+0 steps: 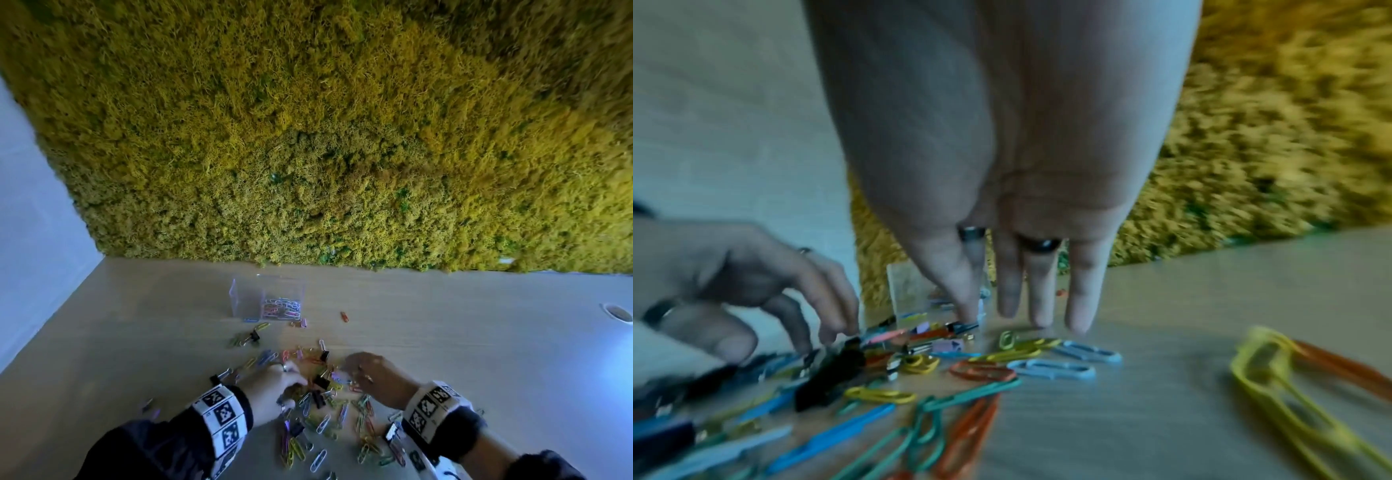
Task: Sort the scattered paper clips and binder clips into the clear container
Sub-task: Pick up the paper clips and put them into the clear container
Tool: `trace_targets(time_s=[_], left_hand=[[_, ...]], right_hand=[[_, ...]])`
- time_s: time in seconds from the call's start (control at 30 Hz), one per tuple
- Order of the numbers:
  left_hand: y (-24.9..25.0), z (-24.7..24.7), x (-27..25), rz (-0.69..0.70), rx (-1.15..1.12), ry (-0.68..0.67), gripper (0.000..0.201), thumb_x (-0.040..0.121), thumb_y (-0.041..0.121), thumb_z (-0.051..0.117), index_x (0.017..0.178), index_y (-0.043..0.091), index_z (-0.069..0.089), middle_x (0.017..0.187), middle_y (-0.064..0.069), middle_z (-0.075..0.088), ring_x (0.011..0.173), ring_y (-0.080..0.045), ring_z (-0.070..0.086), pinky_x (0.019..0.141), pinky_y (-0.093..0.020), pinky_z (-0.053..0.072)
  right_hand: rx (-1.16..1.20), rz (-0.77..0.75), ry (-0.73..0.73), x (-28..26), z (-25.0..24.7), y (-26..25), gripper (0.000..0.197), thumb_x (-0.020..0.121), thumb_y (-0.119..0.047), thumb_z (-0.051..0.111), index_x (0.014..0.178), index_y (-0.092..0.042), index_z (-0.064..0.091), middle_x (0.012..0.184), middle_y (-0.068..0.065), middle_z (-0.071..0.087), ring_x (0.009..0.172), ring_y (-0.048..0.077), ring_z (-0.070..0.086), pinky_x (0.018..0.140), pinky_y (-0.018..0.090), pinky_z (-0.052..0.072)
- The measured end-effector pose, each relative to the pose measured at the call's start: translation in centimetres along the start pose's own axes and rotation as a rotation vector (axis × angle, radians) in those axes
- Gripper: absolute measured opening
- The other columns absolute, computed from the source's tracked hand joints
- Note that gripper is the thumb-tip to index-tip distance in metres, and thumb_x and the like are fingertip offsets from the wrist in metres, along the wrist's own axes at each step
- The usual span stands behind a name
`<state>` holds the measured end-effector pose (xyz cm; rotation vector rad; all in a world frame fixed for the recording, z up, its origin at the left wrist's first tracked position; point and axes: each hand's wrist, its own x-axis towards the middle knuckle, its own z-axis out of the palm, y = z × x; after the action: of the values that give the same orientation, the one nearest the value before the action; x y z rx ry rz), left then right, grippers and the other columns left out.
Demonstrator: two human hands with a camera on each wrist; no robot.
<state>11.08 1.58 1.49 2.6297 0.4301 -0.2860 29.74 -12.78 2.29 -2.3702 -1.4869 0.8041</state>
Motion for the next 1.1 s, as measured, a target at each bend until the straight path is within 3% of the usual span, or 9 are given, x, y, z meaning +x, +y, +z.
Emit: trace_targets(time_s=[0.07,0.1,0.17,0.37,0.47,0.7,0.87,1.0,1.1], left_hand=[[0.1,0.1,-0.2,-0.012,-0.039,0.035,0.050,0.086,0.028,0.059,0.133,0.025,0.040,0.138,0.007,0.037,0.116,-0.011,0.050,0.098,-0.024,0.040],[0.1,0.3,-0.2,-0.034,-0.012,0.026,0.054,0.085,0.029,0.061,0.134,0.024,0.039,0.139,0.007,0.034,0.116,-0.012,0.049,0.099,-0.026,0.041],[0.4,0.6,-0.4,-0.064,0.012,-0.018,0.054,0.083,0.028,0.063,0.132,0.023,0.041,0.139,0.007,0.032,0.117,-0.013,0.047,0.100,-0.029,0.041],[1.8,1.1,-0.7,-0.083,-0.015,0.031,0.055,0.081,0.045,0.061,0.129,0.025,0.043,0.134,0.008,0.040,0.117,-0.011,0.046,0.098,-0.032,0.043],[3.0,1.6,0.2,-0.160,0.033,-0.024,0.071,0.073,0.049,0.068,0.131,0.020,0.040,0.135,0.002,0.040,0.118,-0.016,0.046,0.096,-0.033,0.044],[2.4,1.2,1.2,-0.230,0.010,-0.014,0.051,0.078,0.025,0.070,0.125,0.017,0.049,0.132,-0.004,0.042,0.119,-0.021,0.044,0.096,-0.029,0.037],[0.8,0.2,1.2,-0.245,0.001,-0.004,0.035,0.085,0.021,0.061,0.119,0.022,0.054,0.119,-0.001,0.049,0.113,-0.019,0.051,0.084,-0.024,0.038],[0.2,-0.3,1.4,-0.244,-0.003,0.015,0.024,0.090,0.018,0.053,0.113,0.017,0.056,0.114,-0.002,0.051,0.110,-0.018,0.052,0.076,-0.020,0.034],[-0.9,-0.5,1.6,-0.279,-0.057,0.090,0.024,0.090,0.010,0.049,0.112,0.014,0.057,0.120,-0.007,0.056,0.091,-0.016,0.051,0.076,-0.023,0.039]], right_hand=[[-0.024,0.002,0.045,-0.8,0.1,1.3,0.082,0.077,-0.076,0.023,0.131,-0.020,0.048,0.136,0.002,0.043,0.124,0.021,0.044,0.106,0.029,0.037],[-0.066,0.024,0.036,-1.2,0.2,2.1,0.103,0.059,-0.088,0.008,0.133,-0.026,0.044,0.136,0.000,0.039,0.124,0.022,0.042,0.105,0.032,0.038],[-0.168,0.009,-0.026,-2.0,0.5,2.3,0.111,0.046,-0.093,0.004,0.135,-0.035,0.037,0.138,-0.003,0.032,0.123,0.022,0.039,0.103,0.037,0.040],[-0.135,-0.066,-0.147,-3.6,2.5,2.1,0.108,0.038,-0.080,0.052,0.133,-0.029,0.040,0.134,-0.005,0.029,0.119,0.016,0.038,0.107,0.032,0.036],[-0.148,-0.102,-0.121,-3.6,3.2,1.1,0.077,0.059,-0.047,0.076,0.125,-0.017,0.052,0.134,-0.004,0.035,0.123,0.014,0.036,0.108,0.027,0.033],[0.026,-0.112,0.009,-3.0,3.2,0.1,0.040,0.072,-0.020,0.074,0.111,-0.019,0.064,0.093,-0.025,0.040,0.094,0.001,0.044,0.083,0.007,0.034],[0.034,-0.105,0.038,-2.5,3.0,-0.9,0.020,0.080,-0.016,0.064,0.100,-0.016,0.068,0.079,-0.018,0.049,0.065,-0.009,0.043,0.062,-0.002,0.032],[0.043,-0.077,0.028,-1.9,2.9,-1.0,0.022,0.081,-0.012,0.060,0.096,-0.023,0.071,0.071,-0.029,0.044,0.056,-0.016,0.043,0.058,-0.005,0.032],[0.061,-0.044,0.053,-1.7,3.1,-0.7,0.026,0.081,-0.006,0.060,0.098,-0.022,0.071,0.072,-0.031,0.041,0.057,-0.016,0.046,0.056,-0.004,0.035]])
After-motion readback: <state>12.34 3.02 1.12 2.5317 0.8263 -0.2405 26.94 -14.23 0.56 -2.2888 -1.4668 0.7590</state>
